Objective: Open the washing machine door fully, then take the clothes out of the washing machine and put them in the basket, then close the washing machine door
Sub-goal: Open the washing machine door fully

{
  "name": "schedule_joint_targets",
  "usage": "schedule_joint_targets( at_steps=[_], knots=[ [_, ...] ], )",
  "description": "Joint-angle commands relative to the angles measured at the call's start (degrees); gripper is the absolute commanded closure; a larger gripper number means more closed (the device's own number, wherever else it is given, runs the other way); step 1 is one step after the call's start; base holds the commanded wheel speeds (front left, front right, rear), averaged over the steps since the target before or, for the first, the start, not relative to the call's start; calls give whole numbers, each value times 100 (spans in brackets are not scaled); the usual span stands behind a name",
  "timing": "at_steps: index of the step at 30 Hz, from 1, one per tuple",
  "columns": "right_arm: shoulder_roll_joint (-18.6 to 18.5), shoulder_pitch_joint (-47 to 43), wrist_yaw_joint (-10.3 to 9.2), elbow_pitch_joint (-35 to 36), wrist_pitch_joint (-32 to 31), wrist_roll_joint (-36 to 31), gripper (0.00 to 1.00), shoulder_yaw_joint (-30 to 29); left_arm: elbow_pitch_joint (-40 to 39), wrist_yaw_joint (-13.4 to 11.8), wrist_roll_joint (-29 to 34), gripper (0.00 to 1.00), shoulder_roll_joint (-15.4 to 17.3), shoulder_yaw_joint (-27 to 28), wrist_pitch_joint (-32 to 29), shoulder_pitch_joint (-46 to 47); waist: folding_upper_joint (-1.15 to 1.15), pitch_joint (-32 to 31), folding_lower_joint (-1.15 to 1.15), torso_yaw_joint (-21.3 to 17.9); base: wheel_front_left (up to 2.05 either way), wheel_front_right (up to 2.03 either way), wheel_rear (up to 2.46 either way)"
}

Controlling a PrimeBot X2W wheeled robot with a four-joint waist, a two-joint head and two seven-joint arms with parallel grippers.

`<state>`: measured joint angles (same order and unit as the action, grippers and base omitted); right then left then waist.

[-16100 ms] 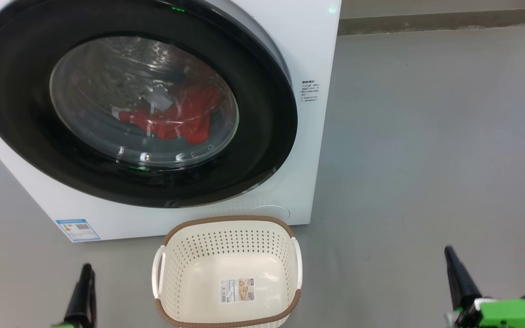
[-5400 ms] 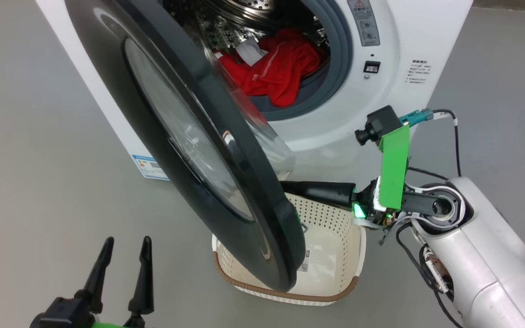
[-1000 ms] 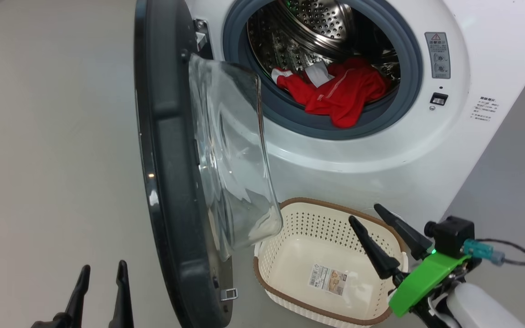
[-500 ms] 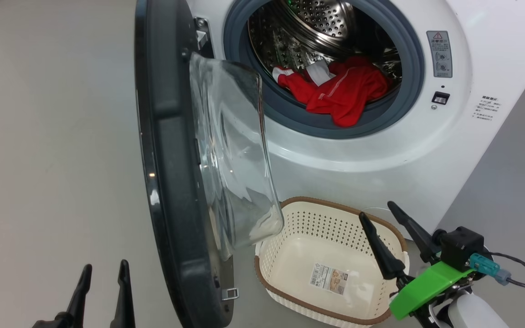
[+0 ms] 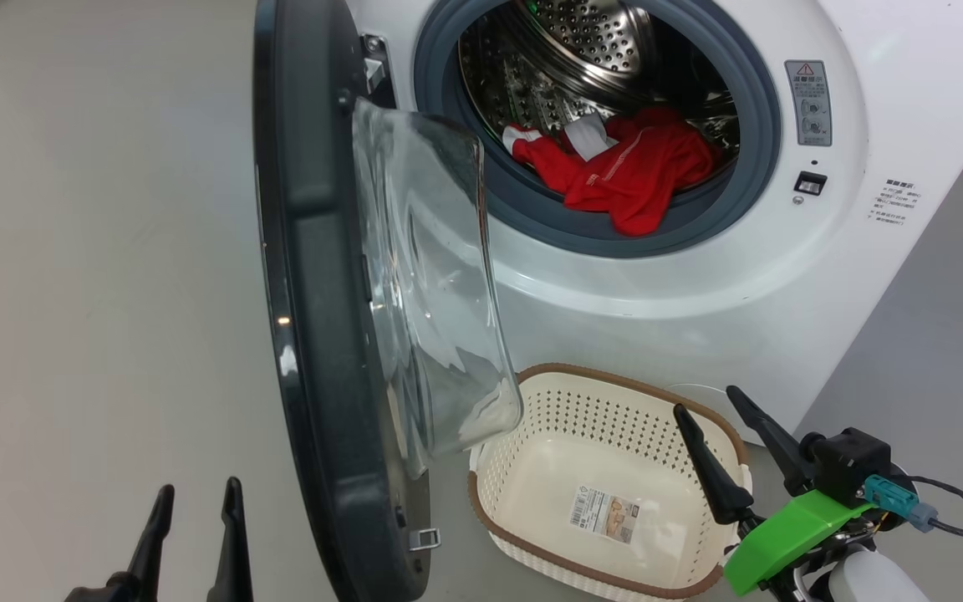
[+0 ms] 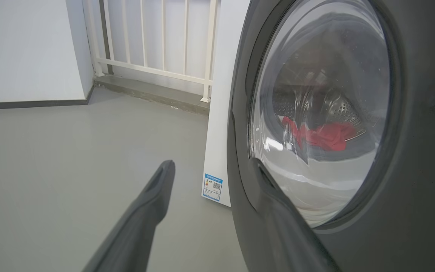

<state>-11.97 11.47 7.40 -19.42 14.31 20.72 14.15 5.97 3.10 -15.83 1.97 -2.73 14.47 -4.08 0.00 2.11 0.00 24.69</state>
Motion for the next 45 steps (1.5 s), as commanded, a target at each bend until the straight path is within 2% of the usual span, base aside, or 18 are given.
schedule_joint_targets(
  at_steps=[1, 2, 3, 4, 5, 6, 10, 17, 23, 28, 33, 37, 41, 45],
  knots=[
    [13, -23, 9, 108, 69, -71, 0, 83, -135, -46, 24, 0, 90, 176, 52, 195, 0, -4, 0, 1, 0, 0, 0],
    [15, -22, 9, 104, 69, -75, 0, 70, -141, -45, 27, 0, 90, 178, 52, 197, 0, -4, 0, 3, 0, 0, 0],
    [21, -19, 9, 100, 69, -83, 0, 53, -155, -43, 26, 22, 90, 185, 52, 202, 0, -5, 0, 5, 0, 0, 0],
    [22, -19, 9, 99, 69, -85, 0, 46, -175, -42, 18, 56, 90, 192, 52, 210, 0, -8, 0, 8, 0, 0, 0],
    [23, -21, 9, 97, 69, -87, 0, 39, -199, -45, 6, 83, 90, 201, 52, 220, 0, -12, 0, 11, 0, 0, 0],
    [22, -24, 9, 95, 69, -88, 0, 31, -243, -53, -12, 100, 90, 217, 52, 238, 0, -16, 0, 15, 0, 0, 0],
    [20, -34, 9, 69, 69, -108, 0, 1, -559, -97, -13, 100, 90, 343, 52, 333, 0, -36, 0, 17, 0, 0, 0],
    [40, -16, 9, 165, 69, -181, 0, -116, -1810, -225, -33, 100, 90, 462, 52, 499, 0, -76, 0, -14, 0, 0, 0],
    [66, -56, 9, 234, 69, -221, 0, -161, -2710, -223, 44, 100, 90, 126, 52, 408, 0, -129, 0, -27, 0, 0, 0],
    [64, -91, 9, 278, 69, -233, 0, -193, -3200, -34, 81, 100, 90, -325, 52, 325, 0, -150, 0, -10, 0, 0, 0],
    [58, -91, 9, 308, 69, -240, 0, -214, -3314, 186, 132, 100, 90, -902, 52, 164, 0, -162, 0, -6, 0, 0, 0],
    [59, -89, 9, 326, 69, -251, 0, -209, -3068, 347, 167, 100, 169, -1455, 52, -10, 0, -170, 0, -4, 0, 0, 0],
    [55, -75, 9, 335, 69, -249, 0, -200, -2679, 406, 14, 100, 353, -2023, -51, -149, 0, -155, 0, 0, 0, 0, 0],
    [48, -55, 9, 331, 69, -238, 0, -193, -2428, 421, -202, 100, 447, -2367, -305, -215, 0, -143, 0, 12, 0, 0, 0]
  ],
)
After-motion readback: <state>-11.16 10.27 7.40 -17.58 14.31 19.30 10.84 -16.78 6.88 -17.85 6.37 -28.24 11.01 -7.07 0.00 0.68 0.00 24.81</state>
